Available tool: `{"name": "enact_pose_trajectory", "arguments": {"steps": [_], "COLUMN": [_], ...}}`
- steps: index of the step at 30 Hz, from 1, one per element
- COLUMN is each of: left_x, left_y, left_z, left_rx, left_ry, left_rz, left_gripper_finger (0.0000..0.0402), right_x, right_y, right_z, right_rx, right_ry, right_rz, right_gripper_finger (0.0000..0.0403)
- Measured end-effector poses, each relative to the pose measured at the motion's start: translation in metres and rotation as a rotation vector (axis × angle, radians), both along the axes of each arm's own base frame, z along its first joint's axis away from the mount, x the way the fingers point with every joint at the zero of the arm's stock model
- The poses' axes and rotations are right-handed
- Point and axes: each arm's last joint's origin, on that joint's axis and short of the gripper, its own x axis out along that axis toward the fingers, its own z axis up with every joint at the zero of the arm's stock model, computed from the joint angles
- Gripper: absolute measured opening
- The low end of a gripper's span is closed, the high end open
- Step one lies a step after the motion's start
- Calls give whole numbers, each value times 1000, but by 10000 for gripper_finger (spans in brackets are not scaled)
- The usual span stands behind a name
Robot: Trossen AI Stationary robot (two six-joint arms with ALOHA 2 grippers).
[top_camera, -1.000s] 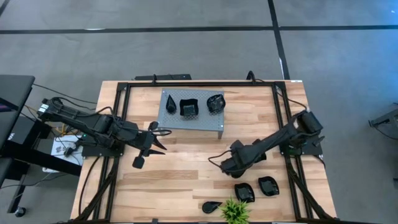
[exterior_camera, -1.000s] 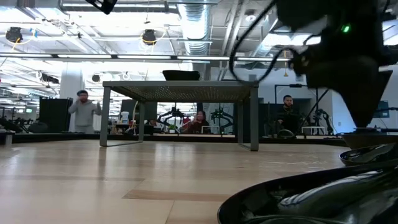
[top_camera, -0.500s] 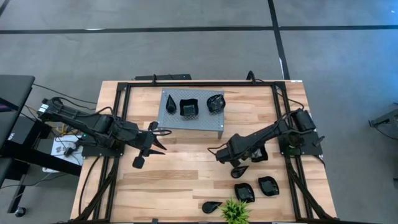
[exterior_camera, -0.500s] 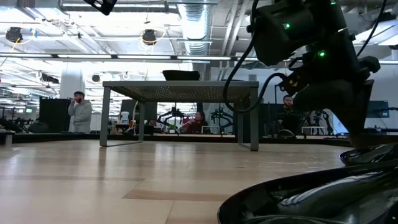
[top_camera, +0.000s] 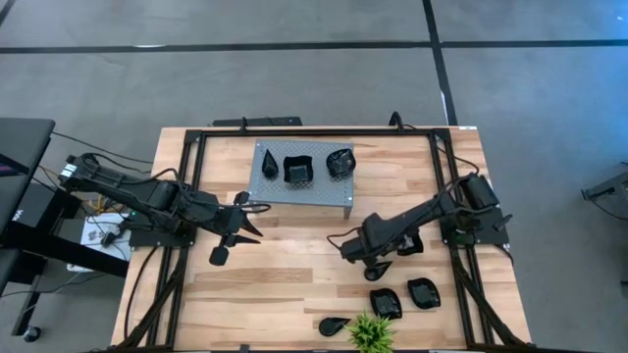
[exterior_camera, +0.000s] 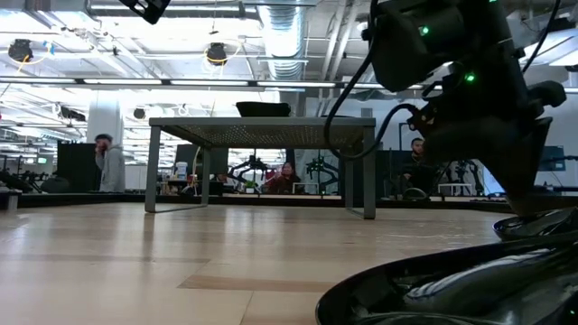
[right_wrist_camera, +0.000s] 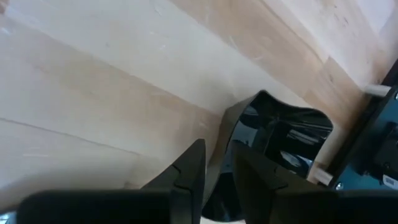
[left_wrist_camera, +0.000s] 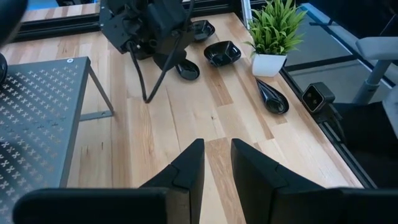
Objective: Pick & Place Mini shaped plates
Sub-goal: Stack the black distorted square plate on top of the black distorted square plate on the shelf
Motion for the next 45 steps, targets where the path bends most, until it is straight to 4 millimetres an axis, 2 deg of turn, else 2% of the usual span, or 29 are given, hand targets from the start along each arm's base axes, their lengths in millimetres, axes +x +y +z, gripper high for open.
{"name": "enact_pose_trajectory", "arguments": {"steps": [8, 14, 18, 21, 24, 26, 30, 33, 36, 38, 41, 45], "left_x": [0, 0, 0, 0, 0, 0, 0, 0, 1, 1, 1, 1], "left_y": [0, 0, 0, 0, 0, 0, 0, 0, 0, 0, 0, 0], "left_z": [0, 0, 0, 0, 0, 0, 0, 1, 1, 1, 1, 1], "left_rx": [0, 0, 0, -1, -1, -1, -1, -3, -3, -4, -4, -4], "left_ry": [0, 0, 0, -2, -4, -4, -4, -8, -10, -11, -11, -11], "left_rz": [0, 0, 0, 0, 1, 0, 0, 0, 1, 1, 1, 1], "left_gripper_finger": [81, 81, 81, 81, 81, 81, 81, 81, 81, 81, 81, 81], "right_x": [-6, -17, -22, -23, -22, -19, -8, 1, 12, 20, 34, 52], "right_y": [5, 6, 4, 3, 4, 7, 13, 20, 31, 40, 56, 64], "right_z": [1, -20, -27, -27, -25, -21, 5, 37, 72, 92, 119, 137], "right_rx": [-54, -38, -44, -45, -22, -2, 9, -24, -47, -38, -58, -220], "right_ry": [30, 17, 33, 44, 54, 47, 62, 64, -17, -108, -267, -353], "right_rz": [-12, -21, -25, -18, 43, 81, 132, 163, 228, 357, 668, 1070], "right_gripper_finger": [72, 72, 70, 51, 14, 6, 11, 3, 7, 4, 3, 11]}}
